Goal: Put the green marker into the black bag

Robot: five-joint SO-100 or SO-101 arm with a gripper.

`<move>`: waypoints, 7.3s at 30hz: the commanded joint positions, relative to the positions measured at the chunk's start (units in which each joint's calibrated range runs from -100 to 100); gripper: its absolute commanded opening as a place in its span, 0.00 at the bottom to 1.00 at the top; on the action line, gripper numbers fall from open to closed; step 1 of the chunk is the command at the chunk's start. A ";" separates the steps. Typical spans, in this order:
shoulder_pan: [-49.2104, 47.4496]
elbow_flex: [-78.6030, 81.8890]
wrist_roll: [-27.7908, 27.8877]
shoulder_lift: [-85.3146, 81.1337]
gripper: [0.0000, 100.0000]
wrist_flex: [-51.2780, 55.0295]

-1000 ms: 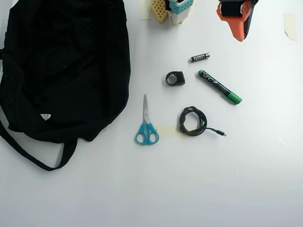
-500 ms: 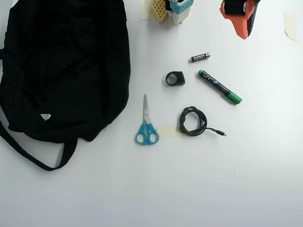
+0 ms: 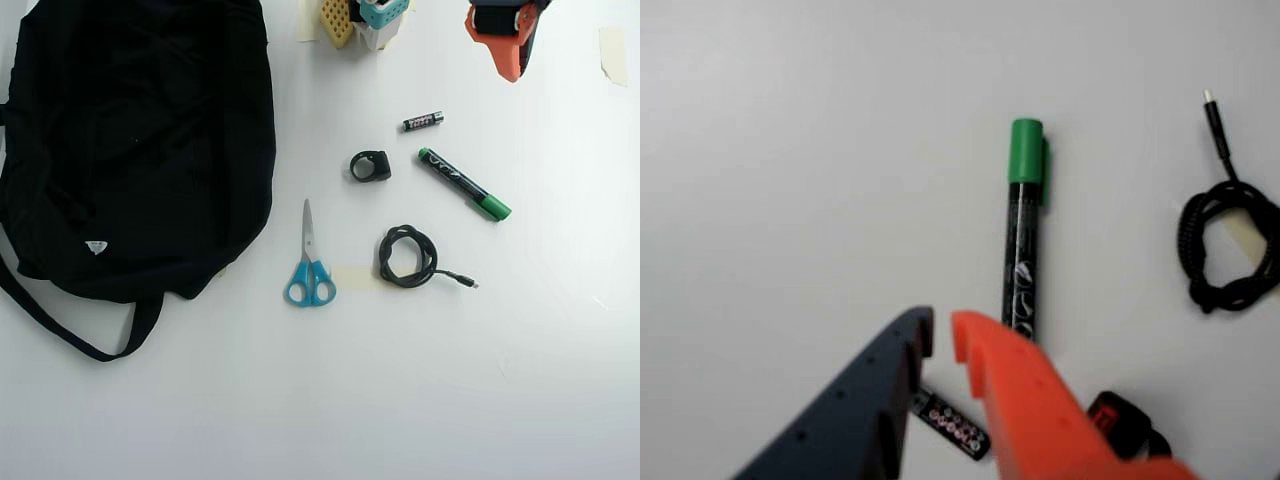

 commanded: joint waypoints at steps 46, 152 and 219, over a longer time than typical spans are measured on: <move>2.53 8.76 -0.19 8.85 0.32 -8.26; 3.05 -18.46 -5.12 38.56 0.02 -9.64; 89.96 9.39 2.22 16.32 0.15 -46.24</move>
